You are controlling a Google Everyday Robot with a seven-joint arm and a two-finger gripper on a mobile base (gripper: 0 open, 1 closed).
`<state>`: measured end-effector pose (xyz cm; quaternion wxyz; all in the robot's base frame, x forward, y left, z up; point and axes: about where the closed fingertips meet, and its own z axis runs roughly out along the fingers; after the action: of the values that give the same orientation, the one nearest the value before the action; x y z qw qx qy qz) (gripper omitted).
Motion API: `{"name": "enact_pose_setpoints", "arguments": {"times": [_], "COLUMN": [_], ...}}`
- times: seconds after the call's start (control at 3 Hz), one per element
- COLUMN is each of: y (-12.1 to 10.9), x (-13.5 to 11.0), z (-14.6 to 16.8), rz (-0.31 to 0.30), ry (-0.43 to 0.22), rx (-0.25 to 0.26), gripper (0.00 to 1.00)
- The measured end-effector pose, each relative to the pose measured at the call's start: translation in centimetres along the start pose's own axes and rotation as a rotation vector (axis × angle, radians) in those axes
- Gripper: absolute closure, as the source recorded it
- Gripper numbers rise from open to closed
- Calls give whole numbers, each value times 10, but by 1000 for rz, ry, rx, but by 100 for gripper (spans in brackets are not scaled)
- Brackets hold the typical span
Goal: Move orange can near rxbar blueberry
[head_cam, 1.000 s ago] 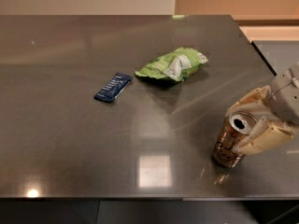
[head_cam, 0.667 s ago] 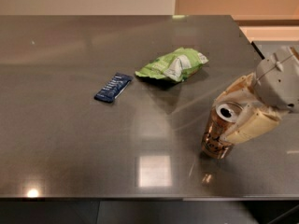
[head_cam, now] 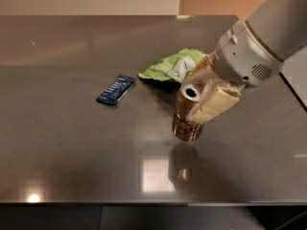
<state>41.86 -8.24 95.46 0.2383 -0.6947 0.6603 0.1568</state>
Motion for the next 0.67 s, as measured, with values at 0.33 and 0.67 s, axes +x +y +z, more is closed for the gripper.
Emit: {"name": "enact_pose_setpoints", "arguments": {"times": [0.33, 0.67], "y": [-25, -56], "x": [-25, -37], "z": [18, 37], "rz": [-38, -66], "ry": [-9, 0], "rx": [1, 3], "gripper": [100, 100]}}
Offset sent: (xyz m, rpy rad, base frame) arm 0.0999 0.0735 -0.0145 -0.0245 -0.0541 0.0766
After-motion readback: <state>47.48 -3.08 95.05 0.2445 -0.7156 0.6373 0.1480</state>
